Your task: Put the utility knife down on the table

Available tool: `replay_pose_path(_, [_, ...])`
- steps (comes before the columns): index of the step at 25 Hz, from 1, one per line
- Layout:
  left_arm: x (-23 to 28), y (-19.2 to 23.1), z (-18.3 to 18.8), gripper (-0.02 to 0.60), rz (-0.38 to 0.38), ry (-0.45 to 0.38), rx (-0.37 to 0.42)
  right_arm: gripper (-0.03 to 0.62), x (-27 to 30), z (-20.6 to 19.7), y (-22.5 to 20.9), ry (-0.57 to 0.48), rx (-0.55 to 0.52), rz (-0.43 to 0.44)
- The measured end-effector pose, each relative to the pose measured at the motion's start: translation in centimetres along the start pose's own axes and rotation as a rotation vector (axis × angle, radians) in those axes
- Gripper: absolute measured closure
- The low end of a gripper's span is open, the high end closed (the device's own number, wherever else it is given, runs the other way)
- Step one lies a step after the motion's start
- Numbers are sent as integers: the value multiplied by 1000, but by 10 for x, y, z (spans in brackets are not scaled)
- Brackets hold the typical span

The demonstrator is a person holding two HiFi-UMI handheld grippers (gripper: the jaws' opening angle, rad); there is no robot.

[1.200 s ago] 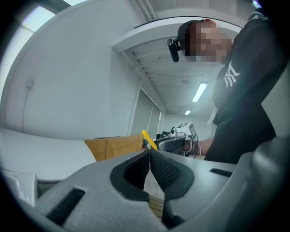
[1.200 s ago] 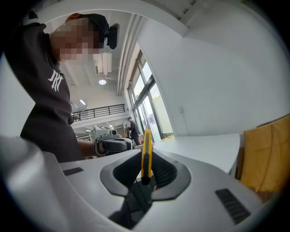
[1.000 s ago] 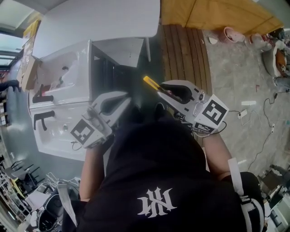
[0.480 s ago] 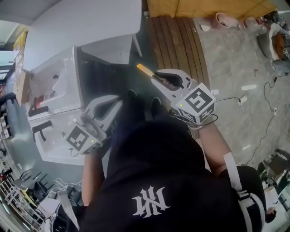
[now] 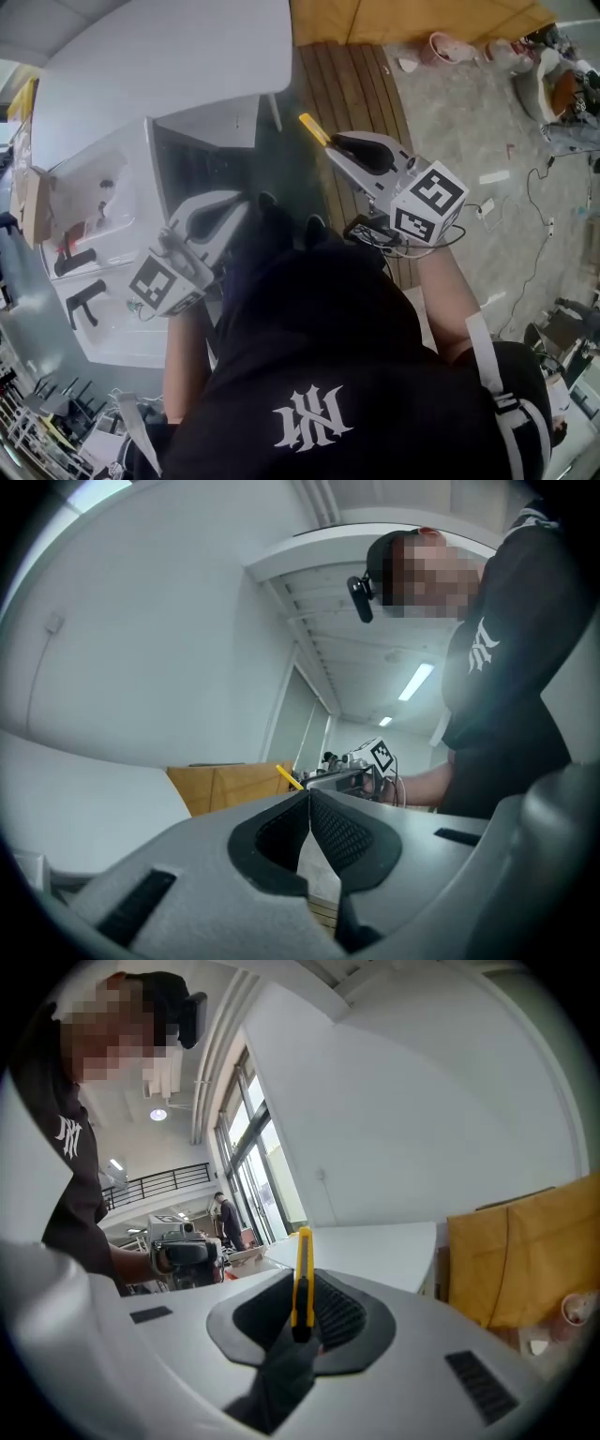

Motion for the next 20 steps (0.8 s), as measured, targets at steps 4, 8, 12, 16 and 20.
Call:
replay_pose_path(4, [-11, 44, 13, 575, -12, -36, -5, 539, 46, 19, -1, -1, -26, 1])
replay_pose_path(8, [-28, 88, 19, 575, -29, -60, -14, 539, 89, 37, -1, -8, -33, -17])
replay_pose_path(12, [-41, 135, 13, 575, -64, -69, -57, 539, 125, 45, -5, -42, 5, -67])
replay_pose_path(16, [-44, 168, 2, 575, -76, -41, -83, 539, 145, 39, -1, -48, 43, -91])
replay_pose_path(20, [-15, 179, 7, 577, -122, -45, -84, 539, 135, 51, -10, -66, 37, -93])
Point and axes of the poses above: the fingertips, and each gripper's own axes: x forward along the fingers, y to its left, z out of its top, the point moved 9 cm from there along -x, backward along the fingers, and after that the axes turned 10 degrees about -y, right-handed, at the moved point
